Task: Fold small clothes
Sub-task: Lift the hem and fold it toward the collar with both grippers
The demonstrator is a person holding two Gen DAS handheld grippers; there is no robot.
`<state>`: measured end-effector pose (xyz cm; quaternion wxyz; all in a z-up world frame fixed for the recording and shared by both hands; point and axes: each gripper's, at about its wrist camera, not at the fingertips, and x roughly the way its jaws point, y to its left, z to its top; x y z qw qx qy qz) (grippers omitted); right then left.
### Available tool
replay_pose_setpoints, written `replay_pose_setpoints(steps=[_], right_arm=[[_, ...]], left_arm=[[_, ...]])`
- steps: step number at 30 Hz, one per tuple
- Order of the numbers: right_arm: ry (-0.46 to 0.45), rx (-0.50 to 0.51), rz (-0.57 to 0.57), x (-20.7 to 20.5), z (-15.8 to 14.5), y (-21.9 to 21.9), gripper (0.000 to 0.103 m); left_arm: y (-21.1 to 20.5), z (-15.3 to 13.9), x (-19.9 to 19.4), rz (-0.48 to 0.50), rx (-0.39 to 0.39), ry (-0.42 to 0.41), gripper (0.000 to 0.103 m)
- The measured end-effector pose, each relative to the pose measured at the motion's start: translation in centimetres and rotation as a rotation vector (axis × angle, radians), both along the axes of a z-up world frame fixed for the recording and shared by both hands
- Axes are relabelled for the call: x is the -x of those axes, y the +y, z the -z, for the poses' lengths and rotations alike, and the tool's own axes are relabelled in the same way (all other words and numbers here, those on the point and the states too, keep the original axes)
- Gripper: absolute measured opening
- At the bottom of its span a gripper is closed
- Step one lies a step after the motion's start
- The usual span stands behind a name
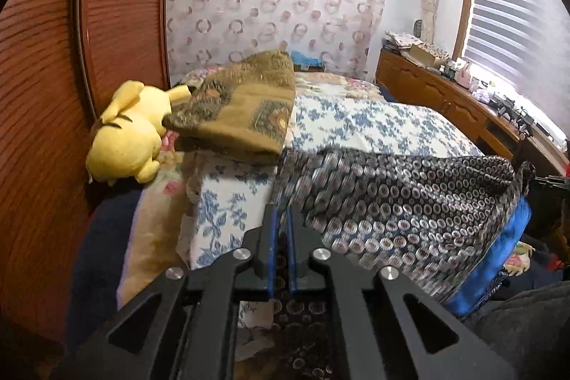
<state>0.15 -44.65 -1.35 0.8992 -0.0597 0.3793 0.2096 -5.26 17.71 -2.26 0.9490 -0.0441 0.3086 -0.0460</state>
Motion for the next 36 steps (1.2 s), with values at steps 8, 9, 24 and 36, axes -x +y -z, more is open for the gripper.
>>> replay_pose_setpoints(steps=[8, 9, 24, 36], right_arm=[[-0.086, -0.035, 0.019, -0.5, -3.1, -0.9, 0.030], [-0.088, -0.034, 0.020, -0.7, -3.1, -0.8, 0.031], [0.089, -0.111, 0.103, -8.0, 4.0, -1.1, 0.033], [0.122, -0.101, -0.014, -5.5, 3.5, 1.8, 0.002]], left_arm=[[-0.7, -1.1, -2.2, 0.055, 0.075, -0.022, 0.041], [-0.9, -0.8, -2.7, 0.056, 0.084, -0.018, 0.044], [-1.4, 5.5, -11.1, 0.042, 0.081, 0.158, 0.060], [-3.1, 8.6, -13.3, 0.056, -0.024, 0.245, 0.062]])
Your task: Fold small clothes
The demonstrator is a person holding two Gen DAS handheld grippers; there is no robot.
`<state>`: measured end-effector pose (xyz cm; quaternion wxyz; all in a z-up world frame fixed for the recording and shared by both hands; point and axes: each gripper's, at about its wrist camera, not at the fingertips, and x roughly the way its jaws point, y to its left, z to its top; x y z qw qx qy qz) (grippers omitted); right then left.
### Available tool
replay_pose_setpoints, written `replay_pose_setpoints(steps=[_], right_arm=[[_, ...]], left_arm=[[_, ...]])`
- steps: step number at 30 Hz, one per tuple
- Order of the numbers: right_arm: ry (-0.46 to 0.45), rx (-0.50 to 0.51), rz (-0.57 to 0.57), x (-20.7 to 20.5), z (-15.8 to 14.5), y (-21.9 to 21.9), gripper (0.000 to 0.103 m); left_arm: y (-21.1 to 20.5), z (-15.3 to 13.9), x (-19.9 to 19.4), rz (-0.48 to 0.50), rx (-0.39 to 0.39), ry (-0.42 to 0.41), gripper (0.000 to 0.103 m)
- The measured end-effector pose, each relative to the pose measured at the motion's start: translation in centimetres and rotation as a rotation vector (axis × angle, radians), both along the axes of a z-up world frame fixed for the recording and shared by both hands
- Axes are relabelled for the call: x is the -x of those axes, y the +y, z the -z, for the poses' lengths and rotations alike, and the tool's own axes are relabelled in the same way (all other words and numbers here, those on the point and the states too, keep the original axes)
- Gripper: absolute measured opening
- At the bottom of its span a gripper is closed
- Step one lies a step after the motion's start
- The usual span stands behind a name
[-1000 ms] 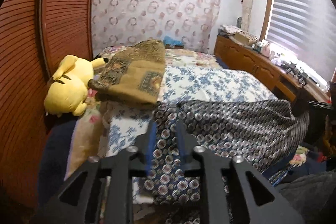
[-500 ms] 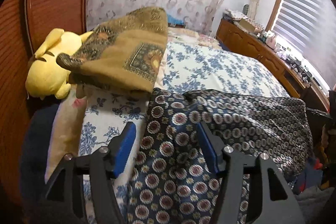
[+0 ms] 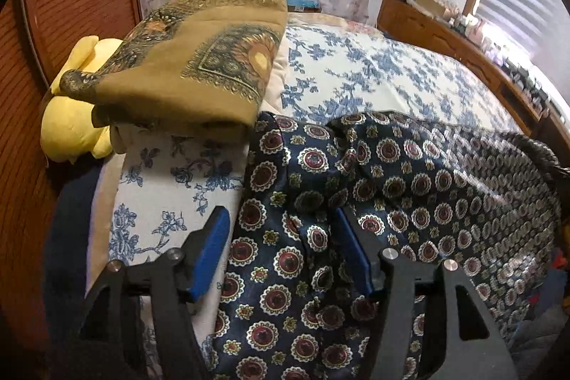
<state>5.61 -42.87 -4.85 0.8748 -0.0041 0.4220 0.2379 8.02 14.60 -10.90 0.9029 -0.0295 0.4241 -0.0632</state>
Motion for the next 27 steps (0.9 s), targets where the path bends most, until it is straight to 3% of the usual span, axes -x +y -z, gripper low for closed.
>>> replay_pose_setpoints(steps=[6, 13, 19, 27], right_arm=[[0.014, 0.046, 0.017, 1.3, 0.7, -0.3, 0.002], [-0.057, -0.004, 0.123, 0.8, -1.7, -3.9, 0.029], [-0.088, 0.003, 0.200, -1.2, -2.5, -5.7, 0.044], [-0.011, 0.049, 0.185, -4.7, 1.0, -5.0, 0.045]], left_arm=[[-0.6, 0.4, 0.2, 0.008, -0.059, -0.041, 0.063], [-0.4, 0.5, 0.2, 0.007, -0.052, -0.047, 0.063], [-0.5, 0.5, 0.4, 0.007, -0.053, -0.046, 0.064], [0.1, -0.3, -0.5, 0.015, -0.010, -0.009, 0.063]])
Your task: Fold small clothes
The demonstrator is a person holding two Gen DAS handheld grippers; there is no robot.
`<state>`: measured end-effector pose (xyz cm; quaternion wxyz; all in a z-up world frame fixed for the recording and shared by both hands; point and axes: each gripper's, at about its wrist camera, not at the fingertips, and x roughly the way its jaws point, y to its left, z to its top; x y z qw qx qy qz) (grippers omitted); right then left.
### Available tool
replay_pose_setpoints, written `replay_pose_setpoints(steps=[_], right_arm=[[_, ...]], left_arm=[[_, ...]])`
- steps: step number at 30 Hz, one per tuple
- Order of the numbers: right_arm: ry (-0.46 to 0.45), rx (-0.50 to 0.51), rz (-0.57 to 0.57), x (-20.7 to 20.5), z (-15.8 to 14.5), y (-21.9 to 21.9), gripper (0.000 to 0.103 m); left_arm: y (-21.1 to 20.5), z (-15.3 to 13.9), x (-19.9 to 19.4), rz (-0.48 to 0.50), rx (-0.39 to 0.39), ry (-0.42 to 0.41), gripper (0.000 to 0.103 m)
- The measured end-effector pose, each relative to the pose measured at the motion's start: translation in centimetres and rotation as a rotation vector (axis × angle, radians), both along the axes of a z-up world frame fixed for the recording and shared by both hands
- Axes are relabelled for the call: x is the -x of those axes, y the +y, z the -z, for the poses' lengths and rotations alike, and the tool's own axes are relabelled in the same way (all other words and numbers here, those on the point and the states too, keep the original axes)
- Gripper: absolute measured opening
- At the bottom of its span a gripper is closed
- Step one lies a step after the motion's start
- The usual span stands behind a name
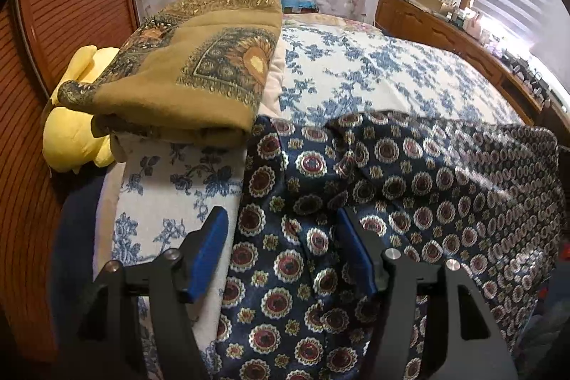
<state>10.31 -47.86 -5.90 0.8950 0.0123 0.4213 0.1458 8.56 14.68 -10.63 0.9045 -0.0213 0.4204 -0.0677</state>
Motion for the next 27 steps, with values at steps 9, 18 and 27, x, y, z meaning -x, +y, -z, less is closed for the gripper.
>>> replay_pose_setpoints(steps=[9, 18, 27], right_arm=[[-0.113, -0.093, 0.022, 0.6, -3.5, -0.7, 0.066], [-0.053, -0.001, -0.047, -1.6, -1.5, 3.0, 0.067], [0.026, 0.007, -0.013, -2.6, 1.3, 1.8, 0.067]], left_arm=[[0.5, -2.2, -1.2, -0.008, 0.045, -0.072, 0.063], [1.5, -2.6, -2.8, -0.037, 0.118, -0.086, 0.063], [1.1, -1.1, -4.2, -0.053, 0.061, -0.028, 0.063]])
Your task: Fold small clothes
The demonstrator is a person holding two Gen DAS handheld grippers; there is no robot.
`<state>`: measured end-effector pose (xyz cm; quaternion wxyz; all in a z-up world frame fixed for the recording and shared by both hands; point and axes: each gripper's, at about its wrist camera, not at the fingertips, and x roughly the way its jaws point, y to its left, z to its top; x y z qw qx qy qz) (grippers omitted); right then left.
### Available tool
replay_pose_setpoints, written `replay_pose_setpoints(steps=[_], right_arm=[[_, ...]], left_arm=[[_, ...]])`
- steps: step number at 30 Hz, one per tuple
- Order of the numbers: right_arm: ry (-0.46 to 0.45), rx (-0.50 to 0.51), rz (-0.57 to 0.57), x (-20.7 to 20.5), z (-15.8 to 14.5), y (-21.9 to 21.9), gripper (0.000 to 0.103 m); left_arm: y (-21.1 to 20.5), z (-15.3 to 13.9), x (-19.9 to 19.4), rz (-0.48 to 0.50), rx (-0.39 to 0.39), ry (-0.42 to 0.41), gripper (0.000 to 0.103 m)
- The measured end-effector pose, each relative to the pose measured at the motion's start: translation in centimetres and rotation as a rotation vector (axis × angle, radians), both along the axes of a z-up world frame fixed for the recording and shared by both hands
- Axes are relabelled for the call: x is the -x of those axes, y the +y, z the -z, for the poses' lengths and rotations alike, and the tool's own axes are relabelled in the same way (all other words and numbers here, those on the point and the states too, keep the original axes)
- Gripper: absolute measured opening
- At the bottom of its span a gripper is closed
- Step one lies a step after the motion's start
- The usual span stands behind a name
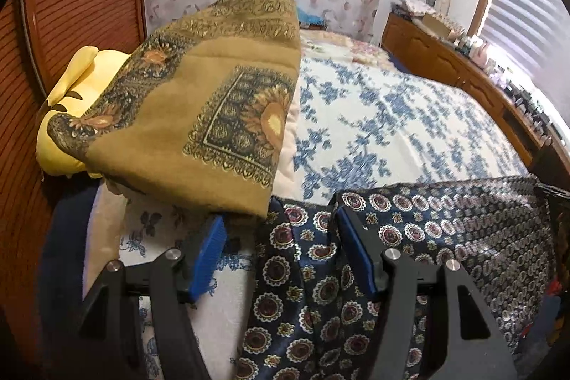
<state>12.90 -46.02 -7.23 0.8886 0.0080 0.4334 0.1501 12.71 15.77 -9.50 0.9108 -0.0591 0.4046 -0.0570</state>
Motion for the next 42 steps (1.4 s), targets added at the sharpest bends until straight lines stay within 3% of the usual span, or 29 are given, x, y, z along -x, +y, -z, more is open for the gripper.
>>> replay_pose_setpoints(steps=[5, 10, 13, 16, 18, 21, 27, 34, 38, 42], right_arm=[[-0.018, 0.017, -0.047, 0.8, 0.1, 0.9, 0.067], [-0.039, 0.045, -0.072, 1.3, 0.3, 1.6, 0.042], [-0.040, 0.039, -0.096, 1.7, 0.3, 2.0, 0.022], [-0.037, 0.017, -0.120, 2.1, 0.4, 2.2, 0.006], [-0.050, 0.009, -0.122, 2.5, 0.2, 2.3, 0.004], [-0.103, -0.010, -0.111, 3.6, -0.9, 2.1, 0.003], [-0.230, -0.068, -0.086, 6.1, -6.4, 1.1, 0.003], [-0.421, -0.105, -0.109, 10.1, -15.3, 0.6, 0.003], [-0.521, -0.086, -0.122, 9.3, -21.6, 0.7, 0.003], [-0.563, -0.005, -0.118, 3.7, -26.2, 2.5, 0.003]], left_arm=[[-0.2, 0.7, -0.2, -0.002, -0.008, 0.017, 0.063], [-0.5, 1.5, 0.0, 0.007, -0.012, 0.033, 0.059], [-0.7, 1.3, 0.2, 0.021, -0.007, 0.026, 0.049], [-1.0, 1.0, 0.6, 0.050, 0.021, 0.019, 0.023], [-1.4, 0.5, 1.2, 0.062, 0.035, -0.002, 0.006], [-2.0, -2.1, 3.1, 0.074, 0.045, -0.088, 0.003], [-2.7, -9.9, 7.0, 0.108, 0.073, -0.288, 0.002], [-1.9, -17.9, 11.1, 0.112, 0.092, -0.485, 0.002], [-0.9, -21.9, 8.2, 0.078, 0.039, -0.533, 0.002], [-0.8, -23.9, 2.0, 0.046, -0.037, -0.532, 0.004]])
